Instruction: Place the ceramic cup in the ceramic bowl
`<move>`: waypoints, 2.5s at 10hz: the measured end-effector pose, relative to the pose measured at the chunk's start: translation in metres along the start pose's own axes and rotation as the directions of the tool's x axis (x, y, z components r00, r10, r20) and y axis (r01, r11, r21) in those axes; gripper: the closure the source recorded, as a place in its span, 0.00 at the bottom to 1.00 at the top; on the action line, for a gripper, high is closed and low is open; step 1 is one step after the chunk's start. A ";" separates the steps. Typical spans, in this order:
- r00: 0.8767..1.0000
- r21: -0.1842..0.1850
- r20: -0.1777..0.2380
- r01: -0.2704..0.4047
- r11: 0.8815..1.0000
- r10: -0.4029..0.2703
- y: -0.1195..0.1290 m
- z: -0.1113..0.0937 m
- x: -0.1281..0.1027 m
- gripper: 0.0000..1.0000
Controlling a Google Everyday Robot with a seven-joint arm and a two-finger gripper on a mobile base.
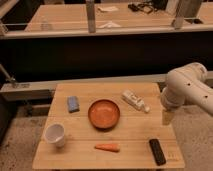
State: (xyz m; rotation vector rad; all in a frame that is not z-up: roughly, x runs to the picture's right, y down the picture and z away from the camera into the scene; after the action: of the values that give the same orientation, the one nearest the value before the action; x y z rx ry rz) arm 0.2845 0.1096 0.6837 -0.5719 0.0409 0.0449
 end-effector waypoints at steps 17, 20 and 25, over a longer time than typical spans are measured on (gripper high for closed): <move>0.997 0.005 -0.028 0.072 0.997 -0.072 -0.001 -0.009 -0.029 0.20; 0.992 0.007 -0.050 0.112 0.994 -0.112 -0.001 -0.014 -0.041 0.20; 0.967 0.008 -0.085 0.242 0.970 -0.240 0.000 -0.025 -0.083 0.20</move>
State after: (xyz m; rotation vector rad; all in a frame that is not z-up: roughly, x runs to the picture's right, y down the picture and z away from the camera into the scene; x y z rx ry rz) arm 0.2013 0.0933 0.6673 -0.5564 0.0528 -0.2165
